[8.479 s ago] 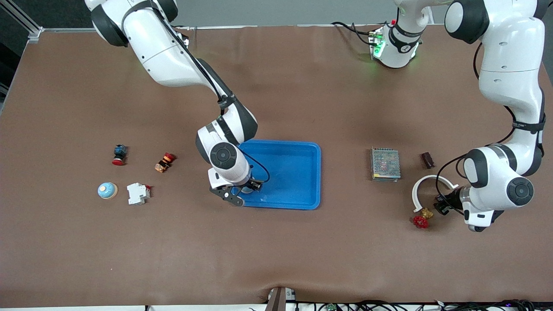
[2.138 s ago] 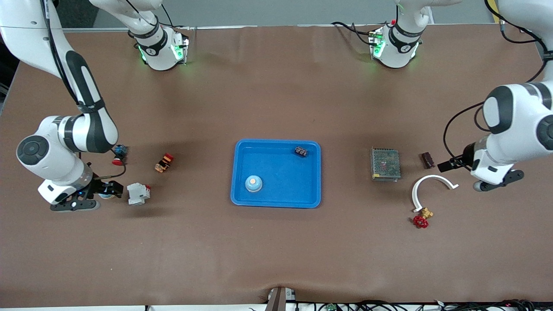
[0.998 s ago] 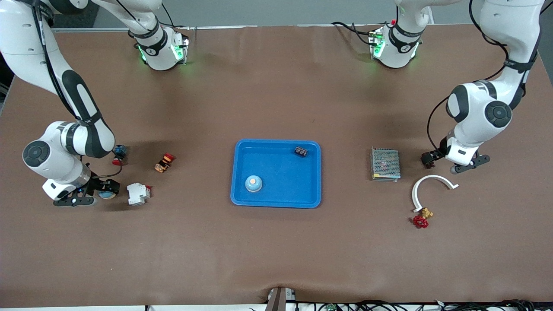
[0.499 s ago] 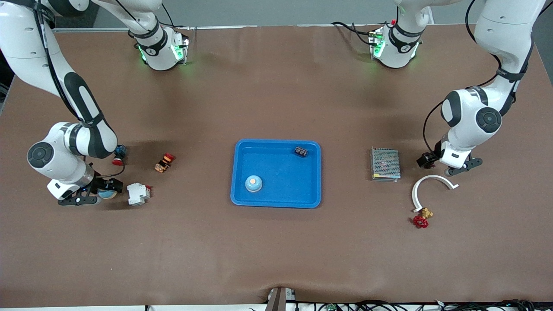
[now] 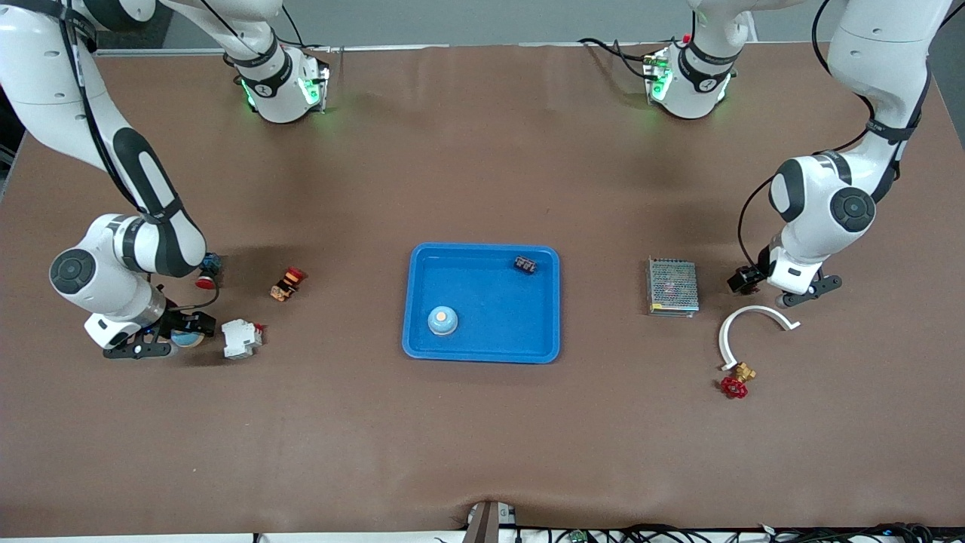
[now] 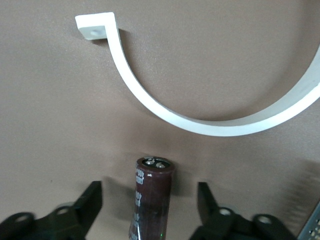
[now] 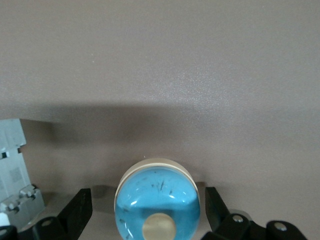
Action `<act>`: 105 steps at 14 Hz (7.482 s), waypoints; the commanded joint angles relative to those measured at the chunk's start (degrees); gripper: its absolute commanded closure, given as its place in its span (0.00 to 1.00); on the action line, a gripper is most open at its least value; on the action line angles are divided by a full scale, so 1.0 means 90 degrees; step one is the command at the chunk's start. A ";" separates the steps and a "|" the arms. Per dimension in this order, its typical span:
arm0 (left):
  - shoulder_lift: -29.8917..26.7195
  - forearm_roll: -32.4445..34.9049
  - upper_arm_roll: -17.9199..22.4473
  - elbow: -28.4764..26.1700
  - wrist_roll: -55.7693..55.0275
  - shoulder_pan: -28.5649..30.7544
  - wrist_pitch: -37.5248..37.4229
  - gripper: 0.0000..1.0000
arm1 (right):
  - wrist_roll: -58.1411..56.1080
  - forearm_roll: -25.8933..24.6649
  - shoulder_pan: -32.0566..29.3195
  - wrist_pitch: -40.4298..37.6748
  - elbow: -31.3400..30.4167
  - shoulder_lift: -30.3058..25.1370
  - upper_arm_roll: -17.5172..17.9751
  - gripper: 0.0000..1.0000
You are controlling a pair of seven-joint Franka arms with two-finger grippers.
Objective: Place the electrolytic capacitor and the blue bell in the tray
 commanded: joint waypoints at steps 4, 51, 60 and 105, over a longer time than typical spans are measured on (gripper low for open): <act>-0.0013 0.0148 -0.0048 0.0017 -0.0142 0.0040 0.0049 0.82 | -0.0052 0.0082 -0.0191 0.0060 0.0051 0.0080 0.0106 0.00; 0.2868 0.0060 -0.0770 0.6004 -0.9663 -0.3846 -0.2363 0.98 | 0.8277 0.1020 0.4867 -0.2119 0.1517 -0.0437 0.0224 1.00; 0.3102 0.0050 -0.0760 0.5935 -1.0084 -0.3983 -0.2363 0.98 | 0.8531 0.0679 0.5131 -0.1561 0.1106 -0.0086 0.0204 1.00; -0.1067 -0.0447 -0.0751 0.6082 0.1412 -0.0067 -0.7295 0.00 | 0.9070 0.0170 0.5375 -0.2595 0.2326 0.0442 0.0224 0.00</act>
